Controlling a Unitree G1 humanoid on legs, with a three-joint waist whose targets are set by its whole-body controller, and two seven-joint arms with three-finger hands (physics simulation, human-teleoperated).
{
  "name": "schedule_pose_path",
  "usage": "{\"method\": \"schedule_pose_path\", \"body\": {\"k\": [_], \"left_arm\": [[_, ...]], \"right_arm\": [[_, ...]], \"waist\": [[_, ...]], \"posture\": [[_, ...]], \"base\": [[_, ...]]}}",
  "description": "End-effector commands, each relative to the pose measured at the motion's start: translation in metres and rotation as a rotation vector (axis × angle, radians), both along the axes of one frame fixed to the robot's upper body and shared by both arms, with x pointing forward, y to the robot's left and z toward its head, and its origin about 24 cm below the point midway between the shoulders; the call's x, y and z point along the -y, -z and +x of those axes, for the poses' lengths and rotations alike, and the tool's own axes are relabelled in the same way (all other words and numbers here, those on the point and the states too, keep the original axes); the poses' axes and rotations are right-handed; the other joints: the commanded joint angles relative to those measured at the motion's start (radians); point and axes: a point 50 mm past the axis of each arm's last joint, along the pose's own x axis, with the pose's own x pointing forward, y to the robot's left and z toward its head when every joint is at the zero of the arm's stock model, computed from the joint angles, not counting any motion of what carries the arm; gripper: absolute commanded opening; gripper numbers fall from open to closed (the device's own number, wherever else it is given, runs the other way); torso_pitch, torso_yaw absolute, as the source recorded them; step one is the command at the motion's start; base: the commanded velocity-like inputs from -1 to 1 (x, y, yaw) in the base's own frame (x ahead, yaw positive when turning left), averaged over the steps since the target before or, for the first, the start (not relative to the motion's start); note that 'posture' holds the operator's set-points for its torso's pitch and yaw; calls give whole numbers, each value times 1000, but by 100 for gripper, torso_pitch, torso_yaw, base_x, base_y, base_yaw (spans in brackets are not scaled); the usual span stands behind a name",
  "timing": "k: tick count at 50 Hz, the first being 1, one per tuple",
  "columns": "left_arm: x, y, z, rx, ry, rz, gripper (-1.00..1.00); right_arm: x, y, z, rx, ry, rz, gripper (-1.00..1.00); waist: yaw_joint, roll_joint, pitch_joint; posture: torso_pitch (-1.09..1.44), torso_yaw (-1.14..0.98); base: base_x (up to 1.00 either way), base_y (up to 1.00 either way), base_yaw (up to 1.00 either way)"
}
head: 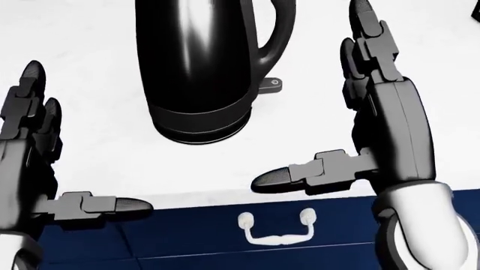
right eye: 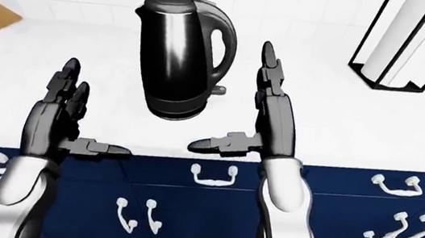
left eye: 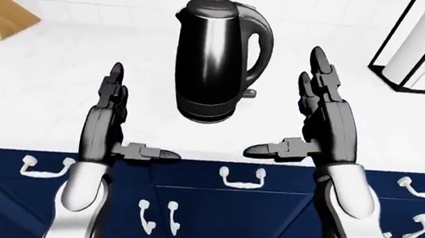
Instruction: Press down the lever to turn on the electric kettle.
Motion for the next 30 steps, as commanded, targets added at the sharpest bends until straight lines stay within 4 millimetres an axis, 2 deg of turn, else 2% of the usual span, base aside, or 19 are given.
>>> {"method": "schedule_pose_path", "body": {"k": [1, 4, 5, 6, 8, 9, 12, 16, 18, 19, 20, 22, 25, 26, 27, 29, 30], "left_arm": [[5, -16, -3, 97, 24, 9, 100], [4, -17, -3, 98, 24, 9, 100], [4, -16, -3, 97, 24, 9, 100], [5, -16, -3, 97, 25, 8, 100], [5, -16, -3, 98, 26, 9, 100], [5, -16, -3, 97, 26, 9, 100], [5, -16, -3, 98, 25, 8, 100], [4, -16, -3, 98, 23, 8, 100], [4, -15, -3, 97, 22, 8, 100], [4, -15, -3, 97, 22, 7, 100], [4, -15, -3, 97, 22, 8, 100], [3, -15, -3, 97, 21, 8, 100], [3, -15, -3, 96, 21, 8, 100], [3, -14, -3, 96, 21, 7, 100], [3, -14, -3, 95, 21, 8, 100], [3, -14, -3, 95, 21, 8, 100], [3, -14, -3, 95, 20, 7, 100]], "right_arm": [[1, -15, -5, 93, 9, -1, 100], [1, -15, -5, 92, 8, 0, 100], [1, -15, -5, 92, 8, 0, 100], [1, -15, -5, 93, 8, 0, 100], [1, -15, -5, 94, 7, 0, 100], [1, -14, -4, 93, 8, 0, 100], [1, -14, -4, 93, 6, 1, 100], [1, -14, -5, 93, 7, 1, 100], [1, -13, -4, 93, 6, 1, 100], [0, -13, -4, 92, 6, 1, 100], [0, -13, -5, 92, 6, 1, 100], [0, -13, -5, 92, 6, 1, 100], [0, -13, -4, 91, 7, 2, 100], [0, -13, -5, 101, 10, 2, 100], [0, -12, -5, 100, 10, 3, 100], [1, -12, -4, 99, 15, 6, 100], [1, -12, -4, 97, 17, 7, 100]], "waist": [[-2, 0, -12], [3, -38, -11], [5, -60, -13], [5, -92, -23], [-6, -75, -19], [-1, -84, -13], [-8, -63, -16], [-12, -21, -1], [-17, 21, -7], [-19, 57, -21], [-12, 36, -22], [-8, 39, -9], [-2, 15, -17], [-1, 1, 4], [0, -4, -7], [9, -37, -7], [12, -63, -11]], "posture": [[0, 0], [0, 0], [0, 0], [0, 0], [0, 0], [0, 0], [0, 0], [0, 0], [0, 0], [0, 0], [0, 0], [0, 0], [0, 0], [0, 0], [0, 0], [0, 0], [0, 0]], "base": [[16, 0, 0], [16, 0, 0], [16, 0, 0], [17, 0, 0], [16, 0, 0], [17, 0, 0], [16, 0, 0], [16, 0, 0], [16, 0, 0], [16, 0, 0], [16, 0, 0], [16, 0, 0], [16, 0, 0], [0, 0, 0], [0, 0, 0], [0, 0, 0], [0, 0, 0]]}}
